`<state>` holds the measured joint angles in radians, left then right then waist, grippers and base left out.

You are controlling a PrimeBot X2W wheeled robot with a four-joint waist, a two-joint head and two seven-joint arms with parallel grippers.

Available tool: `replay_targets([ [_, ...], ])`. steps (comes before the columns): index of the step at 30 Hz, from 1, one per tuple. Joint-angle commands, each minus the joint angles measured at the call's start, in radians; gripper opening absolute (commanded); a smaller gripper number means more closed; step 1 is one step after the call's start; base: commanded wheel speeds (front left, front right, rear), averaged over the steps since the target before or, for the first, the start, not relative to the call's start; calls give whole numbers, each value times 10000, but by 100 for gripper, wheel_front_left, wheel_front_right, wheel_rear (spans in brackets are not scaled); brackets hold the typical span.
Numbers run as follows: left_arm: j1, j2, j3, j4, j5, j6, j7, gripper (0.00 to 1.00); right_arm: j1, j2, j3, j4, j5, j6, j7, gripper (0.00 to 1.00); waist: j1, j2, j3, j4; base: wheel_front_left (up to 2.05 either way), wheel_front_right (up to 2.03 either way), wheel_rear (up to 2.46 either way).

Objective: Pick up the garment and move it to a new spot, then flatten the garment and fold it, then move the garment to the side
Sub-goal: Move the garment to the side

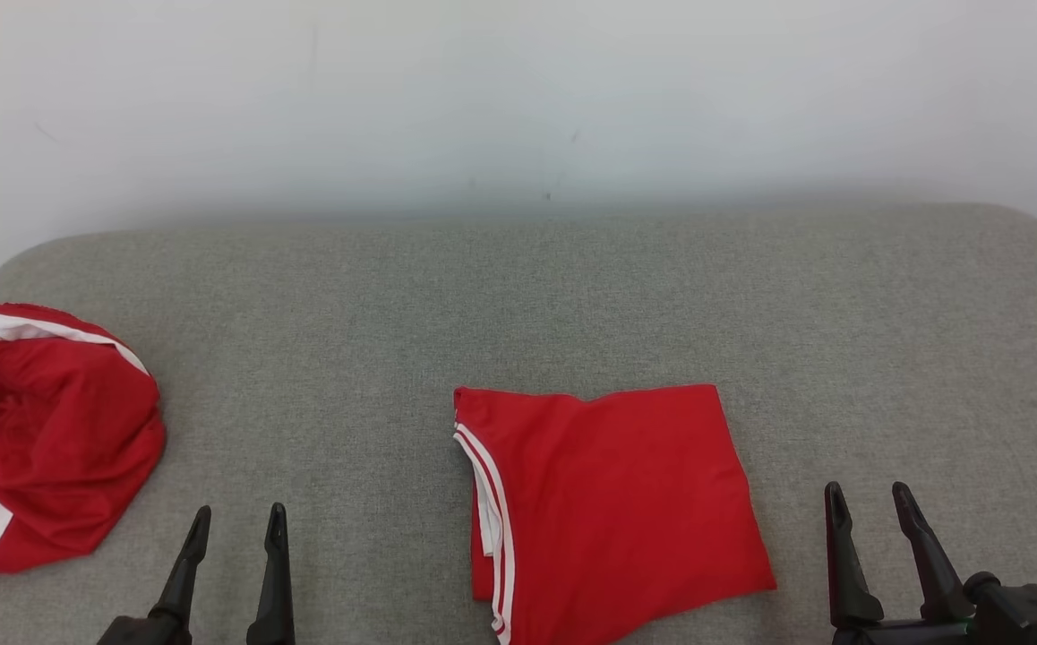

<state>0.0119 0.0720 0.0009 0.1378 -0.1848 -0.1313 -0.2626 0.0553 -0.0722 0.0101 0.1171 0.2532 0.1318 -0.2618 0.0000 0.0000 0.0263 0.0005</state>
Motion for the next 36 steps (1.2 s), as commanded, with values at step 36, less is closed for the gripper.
replay_targets([
  [36, -270, -159, -378, -78, 31, 12, -31, 100, -2154, -701, 715, 2340, -189, -26, 813, 100, 0, 0, 596, 474, 0, 0, 0],
])
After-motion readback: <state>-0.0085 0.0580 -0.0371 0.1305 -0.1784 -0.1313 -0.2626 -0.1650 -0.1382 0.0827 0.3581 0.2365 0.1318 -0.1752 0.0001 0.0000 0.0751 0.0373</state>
